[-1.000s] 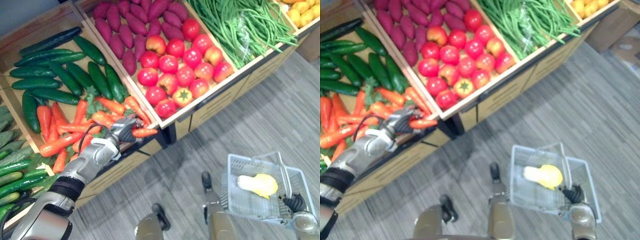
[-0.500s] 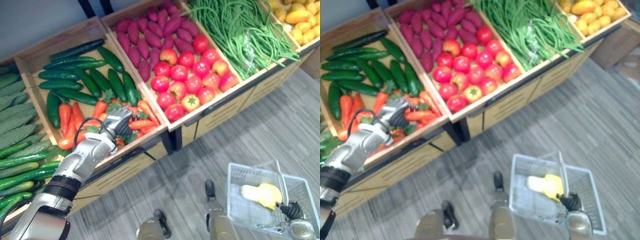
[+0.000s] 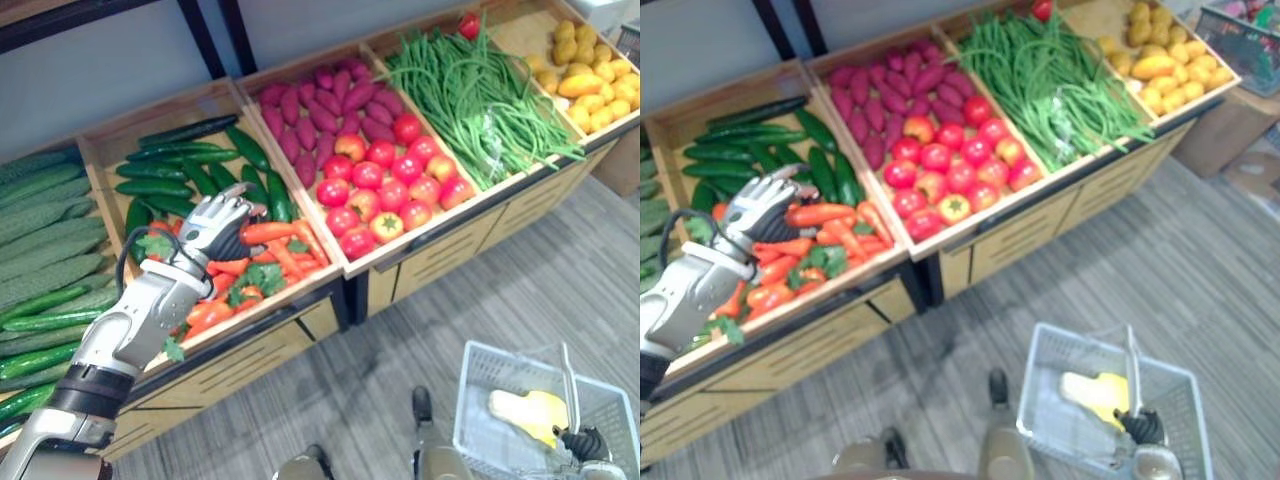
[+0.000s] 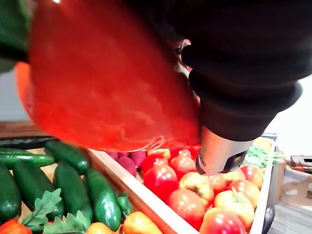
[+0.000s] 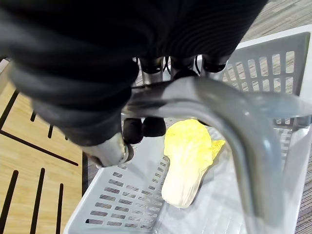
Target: Pick vegetable in the basket
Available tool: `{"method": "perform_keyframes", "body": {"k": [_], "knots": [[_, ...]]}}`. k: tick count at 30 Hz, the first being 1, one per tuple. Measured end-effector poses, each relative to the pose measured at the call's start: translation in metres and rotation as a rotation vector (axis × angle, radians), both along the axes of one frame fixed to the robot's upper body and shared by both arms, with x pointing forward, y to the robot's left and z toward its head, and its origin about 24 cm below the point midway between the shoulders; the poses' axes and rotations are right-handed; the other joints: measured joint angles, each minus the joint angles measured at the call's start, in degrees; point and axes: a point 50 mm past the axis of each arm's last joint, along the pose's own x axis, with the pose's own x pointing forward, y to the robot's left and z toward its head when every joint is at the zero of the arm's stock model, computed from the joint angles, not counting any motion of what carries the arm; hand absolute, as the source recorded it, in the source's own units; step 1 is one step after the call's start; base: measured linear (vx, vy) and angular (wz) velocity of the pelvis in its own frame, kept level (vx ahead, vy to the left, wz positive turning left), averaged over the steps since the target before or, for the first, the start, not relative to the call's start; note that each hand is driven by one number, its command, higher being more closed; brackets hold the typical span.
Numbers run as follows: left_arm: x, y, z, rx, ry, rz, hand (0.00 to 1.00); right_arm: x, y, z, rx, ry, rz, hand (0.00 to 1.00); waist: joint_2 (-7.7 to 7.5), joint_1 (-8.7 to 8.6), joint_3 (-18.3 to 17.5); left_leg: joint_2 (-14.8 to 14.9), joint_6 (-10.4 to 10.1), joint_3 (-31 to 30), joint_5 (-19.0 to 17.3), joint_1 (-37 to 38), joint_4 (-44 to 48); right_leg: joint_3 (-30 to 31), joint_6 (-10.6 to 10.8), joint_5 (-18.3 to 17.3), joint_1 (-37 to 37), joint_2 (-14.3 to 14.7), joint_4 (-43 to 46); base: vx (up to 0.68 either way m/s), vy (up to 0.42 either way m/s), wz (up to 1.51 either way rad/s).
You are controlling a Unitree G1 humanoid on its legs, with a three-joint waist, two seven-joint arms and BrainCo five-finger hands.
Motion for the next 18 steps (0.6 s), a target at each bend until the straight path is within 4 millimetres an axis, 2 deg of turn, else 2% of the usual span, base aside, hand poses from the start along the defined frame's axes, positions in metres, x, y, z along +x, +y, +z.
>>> {"method": "perform_keyframes", "body": {"k": [6,7,9,11,15,18], "knots": [[-0.028,-0.035,0.002,0.012,-0.029,-0.206,1.0,0.004,-0.001,0.0,0.005,-0.006,-0.011,1.0,-0.47,0.0,-1.5,-0.8,0.2,-0.4,0.4,0.0,-0.3,-0.5,-0.1,-0.1,0.2,-0.7,0.0,-0.04,-0.031,0.05],[-0.035,-0.048,0.003,0.012,-0.036,-0.279,1.0,0.006,0.0,0.001,0.005,-0.012,-0.01,1.0,-0.54,0.0,-1.9,-0.9,0.2,-0.4,0.4,0.2,-0.3,-0.5,-0.4,-0.3,0.3,-0.8,0.0,0.0,0.0,0.0],[-0.042,-0.063,0.003,0.011,-0.037,-0.362,1.0,0.01,0.0,0.002,0.003,-0.024,-0.006,1.0,-0.55,-0.14,-1.9,-0.9,0.2,-0.4,0.4,0.6,-0.3,-0.5,-0.4,-0.3,0.7,-0.8,0.0,-0.03,-0.027,-0.03],[-0.055,-0.085,-0.002,0.013,-0.017,-0.49,1.0,0.02,-0.001,0.008,-0.011,-0.06,0.011,1.0,-0.52,-0.45,-2.3,-1.0,0.1,0.1,0.3,1.1,-0.3,-0.1,-0.8,-0.7,0.8,-0.8,0.0,-0.04,-0.031,-0.09],[-0.064,-0.117,-0.016,0.0,0.051,-0.646,1.0,0.032,-0.004,0.022,-0.054,-0.112,0.054,1.0,-0.44,-0.55,-2.9,-0.9,-0.1,1.3,0.1,2.1,-0.3,0.8,-0.8,-0.6,0.7,-0.6,0.0,-0.02,-0.037,-0.16],[-0.071,-0.143,-0.025,-0.038,0.107,-0.761,1.0,0.049,0.003,0.037,-0.091,-0.179,0.146,1.0,-0.29,-1.94,-3.3,-0.7,-0.7,3.3,-0.7,3.3,-0.3,2.5,-0.8,-0.6,0.6,-0.2,0.0,-0.01,-0.035,-0.33]]}}
